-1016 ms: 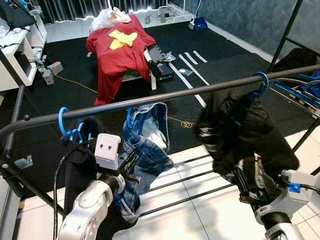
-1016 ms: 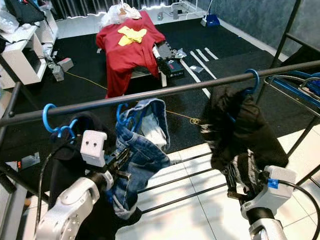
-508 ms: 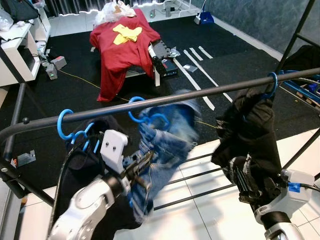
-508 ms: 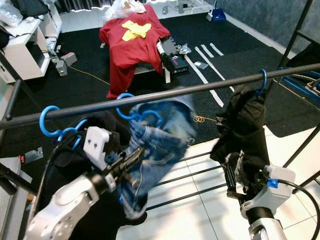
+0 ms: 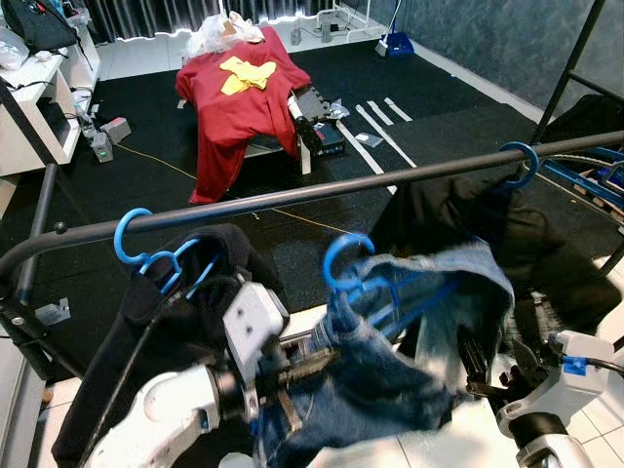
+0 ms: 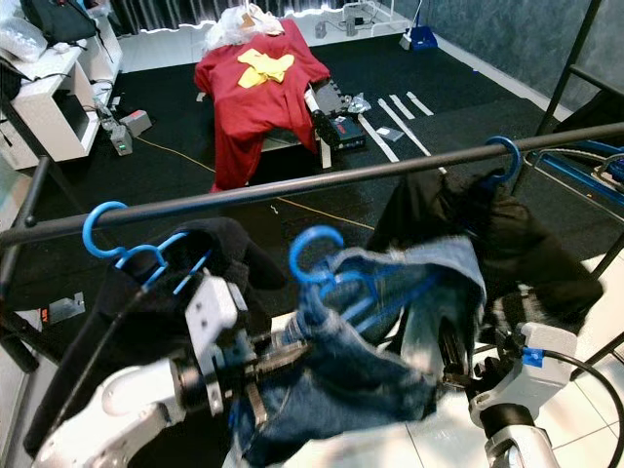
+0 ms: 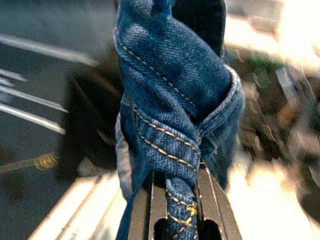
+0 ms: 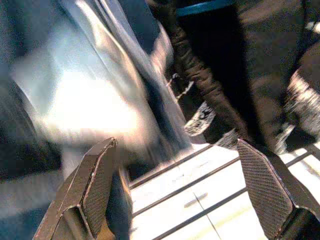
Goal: Hang hanger
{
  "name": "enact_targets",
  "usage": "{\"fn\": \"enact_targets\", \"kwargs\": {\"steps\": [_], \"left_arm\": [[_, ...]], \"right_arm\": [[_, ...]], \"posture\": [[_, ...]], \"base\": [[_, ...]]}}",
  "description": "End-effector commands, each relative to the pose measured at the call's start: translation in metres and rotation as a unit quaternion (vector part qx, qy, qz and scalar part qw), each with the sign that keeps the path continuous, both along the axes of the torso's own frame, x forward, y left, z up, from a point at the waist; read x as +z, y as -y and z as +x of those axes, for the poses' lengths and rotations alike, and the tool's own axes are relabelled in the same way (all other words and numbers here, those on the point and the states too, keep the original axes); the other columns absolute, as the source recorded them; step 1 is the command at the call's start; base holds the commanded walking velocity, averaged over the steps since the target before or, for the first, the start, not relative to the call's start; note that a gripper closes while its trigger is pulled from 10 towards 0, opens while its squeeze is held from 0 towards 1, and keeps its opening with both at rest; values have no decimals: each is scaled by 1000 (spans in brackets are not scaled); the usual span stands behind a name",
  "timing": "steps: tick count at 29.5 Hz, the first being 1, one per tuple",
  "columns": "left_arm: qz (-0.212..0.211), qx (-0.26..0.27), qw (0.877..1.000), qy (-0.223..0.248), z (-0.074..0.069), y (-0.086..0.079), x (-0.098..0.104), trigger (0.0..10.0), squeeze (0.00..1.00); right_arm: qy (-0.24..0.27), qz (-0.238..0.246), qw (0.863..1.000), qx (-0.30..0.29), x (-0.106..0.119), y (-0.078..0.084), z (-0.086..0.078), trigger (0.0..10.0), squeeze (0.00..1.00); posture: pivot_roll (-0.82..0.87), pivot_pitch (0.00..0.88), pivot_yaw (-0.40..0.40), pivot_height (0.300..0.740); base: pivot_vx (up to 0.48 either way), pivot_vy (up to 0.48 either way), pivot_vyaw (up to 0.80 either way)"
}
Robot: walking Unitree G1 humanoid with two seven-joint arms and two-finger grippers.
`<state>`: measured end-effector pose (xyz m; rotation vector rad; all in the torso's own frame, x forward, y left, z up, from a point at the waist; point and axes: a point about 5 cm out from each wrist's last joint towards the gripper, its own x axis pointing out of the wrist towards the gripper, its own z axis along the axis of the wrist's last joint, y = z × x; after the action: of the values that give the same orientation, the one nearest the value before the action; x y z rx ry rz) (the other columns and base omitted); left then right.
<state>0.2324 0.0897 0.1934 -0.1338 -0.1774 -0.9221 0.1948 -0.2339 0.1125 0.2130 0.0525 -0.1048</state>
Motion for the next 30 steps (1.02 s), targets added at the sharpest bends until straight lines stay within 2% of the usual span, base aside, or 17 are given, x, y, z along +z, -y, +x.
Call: {"fn": "enact_targets", "kwargs": {"steps": [1, 2, 3, 4, 6, 7, 8, 10, 12, 13, 15, 18, 19, 22, 28, 29, 30], "left_arm": [[-22, 21, 1000, 0, 4, -5, 4, 10000, 0], [-22, 21, 1000, 0, 4, -5, 4, 10000, 0], [-35, 54, 998, -9, 10, -7, 5, 10000, 0], [-27, 89, 995, -27, 16, -10, 1, 10000, 0], [-19, 110, 993, -39, 20, -11, -3, 10000, 0], [10, 136, 989, -55, 23, -13, -10, 10000, 0], [10, 136, 989, -55, 23, -13, -10, 10000, 0], [68, 193, 975, -82, 29, -23, -26, 10000, 0], [68, 193, 975, -82, 29, -23, -26, 10000, 0], [94, 216, 967, -91, 31, -29, -31, 10000, 0], [106, 226, 963, -100, 33, -32, -34, 10000, 0], [106, 226, 963, -100, 33, -32, -34, 10000, 0], [122, 233, 959, -104, 35, -36, -36, 10000, 0], [129, 245, 955, -103, 38, -41, -36, 10000, 0], [126, 270, 950, -92, 42, -45, -30, 10000, 0], [100, 265, 956, -75, 43, -42, -21, 10000, 0], [100, 265, 956, -75, 43, -42, -21, 10000, 0]], "right_arm": [[-11, 9, 1000, -1, -4, 1, -2, 10000, 0], [-11, 9, 1000, -1, -4, 1, -2, 10000, 0], [-11, 8, 1000, -1, -4, 0, -2, 10000, 0], [-11, 8, 1000, -1, -4, 0, -2, 10000, 0], [-11, 8, 1000, -2, -4, 0, -3, 10000, 0], [-11, 8, 1000, -2, -4, 0, -3, 10000, 0], [-11, 8, 1000, -2, -4, 0, -3, 10000, 0], [-10, 9, 1000, -3, -4, 0, -3, 10000, 0], [-10, 9, 1000, -3, -4, 0, -3, 10000, 0], [-10, 10, 1000, -3, -4, -1, -3, 10000, 0], [-9, 10, 1000, -3, -3, -1, -3, 10000, 0], [-9, 10, 1000, -3, -3, -1, -3, 10000, 0], [-9, 11, 1000, -3, -3, -1, -3, 10000, 0], [-9, 12, 1000, -4, -3, -1, -3, 10000, 0], [-8, 13, 1000, -5, -3, -1, -3, 10000, 0], [-8, 13, 1000, -5, -3, -1, -3, 10000, 0], [-8, 13, 1000, -5, -3, -1, -3, 10000, 0]], "posture": [[-31, 108, 57, 740], [-31, 108, 57, 740], [-31, 108, 57, 740], [-30, 109, 59, 740], [-30, 109, 59, 740], [-29, 111, 61, 740], [-29, 111, 61, 740], [-26, 115, 64, 740], [-26, 115, 64, 740], [-24, 115, 64, 740], [-25, 116, 66, 740], [-25, 116, 66, 740], [-25, 116, 66, 740], [-25, 116, 67, 740], [-26, 116, 66, 740], [-24, 115, 64, 740], [-24, 115, 64, 740]], "base": [[0, 0, 0], [0, 0, 0], [0, 0, 0], [0, 0, 0], [0, 0, 0], [0, 0, 0], [0, 0, 0], [0, 0, 0], [0, 0, 0], [0, 0, 0], [0, 0, 0], [0, 0, 0], [0, 0, 0], [0, 0, 0], [0, 0, 0], [0, 0, 0], [0, 0, 0]]}}
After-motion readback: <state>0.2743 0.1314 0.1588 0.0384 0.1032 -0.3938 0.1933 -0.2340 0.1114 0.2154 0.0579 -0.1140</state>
